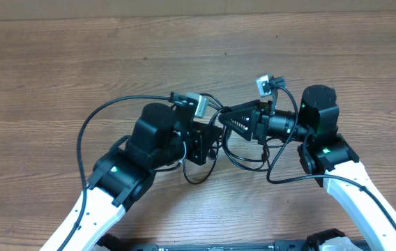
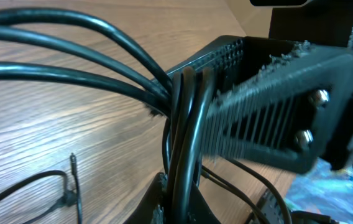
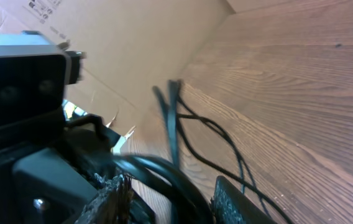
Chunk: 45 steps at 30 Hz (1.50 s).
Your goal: Untangle cables
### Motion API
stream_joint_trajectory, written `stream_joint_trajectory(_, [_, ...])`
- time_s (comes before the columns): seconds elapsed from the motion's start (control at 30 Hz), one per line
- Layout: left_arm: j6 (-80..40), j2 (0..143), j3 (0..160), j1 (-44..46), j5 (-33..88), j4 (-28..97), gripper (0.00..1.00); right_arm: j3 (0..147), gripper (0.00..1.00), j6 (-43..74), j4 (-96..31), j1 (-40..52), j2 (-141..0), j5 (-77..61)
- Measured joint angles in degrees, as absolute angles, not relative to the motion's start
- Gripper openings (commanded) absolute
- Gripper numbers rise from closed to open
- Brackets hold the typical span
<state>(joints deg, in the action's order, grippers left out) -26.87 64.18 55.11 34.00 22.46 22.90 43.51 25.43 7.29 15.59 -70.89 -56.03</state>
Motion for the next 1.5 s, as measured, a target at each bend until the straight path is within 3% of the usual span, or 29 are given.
stream_joint_trajectory(0.73, [-27.44,66.78,55.13,33.32,32.42,21.37,0.05,43.51,0.41,22.44,-0.84,16.27,-70.89,-40.71])
stream_joint_trajectory(0.97, [-27.40,66.78,55.13,33.32,32.16,22.35,0.04,43.51,0.41,22.48,-1.69,16.27,-70.89,-40.66])
stream_joint_trajectory(1.2, [-26.98,66.78,55.37,33.39,24.38,29.61,0.04,43.51,0.41,25.54,0.14,14.50,-70.89,-40.56])
stream_joint_trajectory(1.5, [-20.01,66.78,55.40,33.39,23.07,27.35,0.04,43.51,0.42,29.76,4.89,12.36,-69.67,-50.19])
